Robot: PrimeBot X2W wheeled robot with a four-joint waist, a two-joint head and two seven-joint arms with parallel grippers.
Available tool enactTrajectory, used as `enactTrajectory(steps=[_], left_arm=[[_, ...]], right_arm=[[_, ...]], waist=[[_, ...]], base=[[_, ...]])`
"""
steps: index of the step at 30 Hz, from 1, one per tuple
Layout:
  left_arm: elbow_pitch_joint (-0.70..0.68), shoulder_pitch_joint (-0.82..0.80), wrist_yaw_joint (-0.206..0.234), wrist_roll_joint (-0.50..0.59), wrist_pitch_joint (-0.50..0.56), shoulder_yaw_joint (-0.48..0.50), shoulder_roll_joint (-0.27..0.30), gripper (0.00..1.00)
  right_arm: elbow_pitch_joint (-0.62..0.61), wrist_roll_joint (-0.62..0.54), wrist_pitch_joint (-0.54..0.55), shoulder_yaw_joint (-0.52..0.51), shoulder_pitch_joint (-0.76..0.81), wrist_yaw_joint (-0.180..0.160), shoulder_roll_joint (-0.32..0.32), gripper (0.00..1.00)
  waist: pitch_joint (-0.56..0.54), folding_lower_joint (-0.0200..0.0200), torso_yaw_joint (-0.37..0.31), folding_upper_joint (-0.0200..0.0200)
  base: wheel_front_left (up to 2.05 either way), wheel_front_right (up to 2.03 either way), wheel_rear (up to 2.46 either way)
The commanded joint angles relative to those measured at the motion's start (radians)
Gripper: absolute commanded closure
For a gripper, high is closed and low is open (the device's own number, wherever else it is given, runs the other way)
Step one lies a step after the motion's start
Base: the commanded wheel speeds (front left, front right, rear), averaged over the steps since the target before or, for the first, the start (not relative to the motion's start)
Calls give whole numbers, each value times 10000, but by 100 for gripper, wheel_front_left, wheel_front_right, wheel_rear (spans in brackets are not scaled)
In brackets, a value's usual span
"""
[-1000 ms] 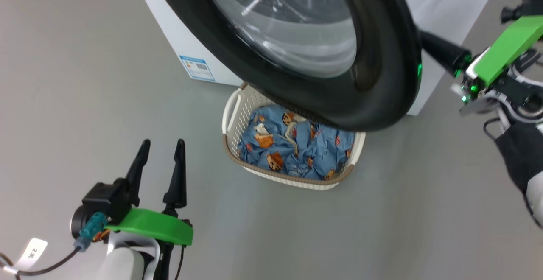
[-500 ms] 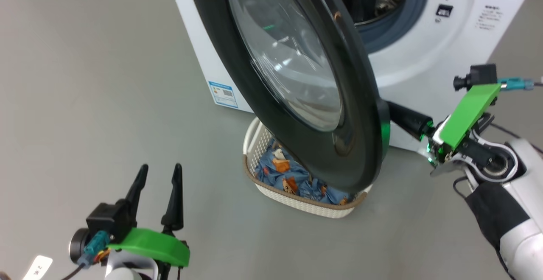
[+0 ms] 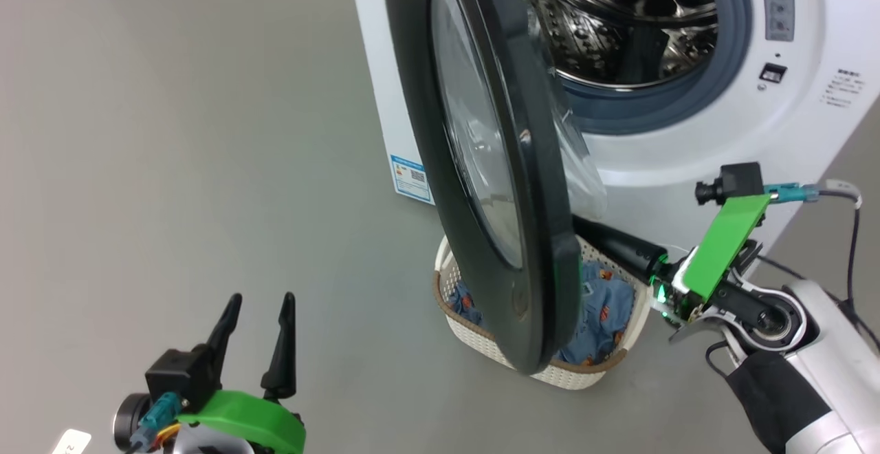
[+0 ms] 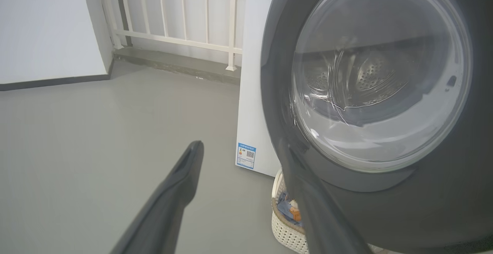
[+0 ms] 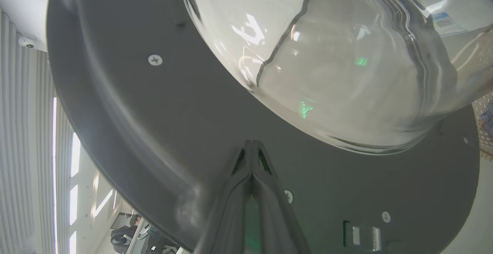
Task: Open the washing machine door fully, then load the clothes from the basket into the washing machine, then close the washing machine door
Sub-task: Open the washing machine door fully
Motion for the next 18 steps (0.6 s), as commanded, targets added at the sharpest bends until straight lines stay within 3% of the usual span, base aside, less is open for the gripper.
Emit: enactTrajectory(steps=[1,18], left_arm=[[-172,-131,-27,-65,-37,288,254,0],[-303,-31,132,-161,27,220,430,0]], right_arm=[[-365,16,109,154,112,17,180,100],[-358,-236,216,-56,350,17,469,100]], waist=[[-187,0,191,-1],[-318,0,82,-1]], base=[[0,0,0],[0,0,0]])
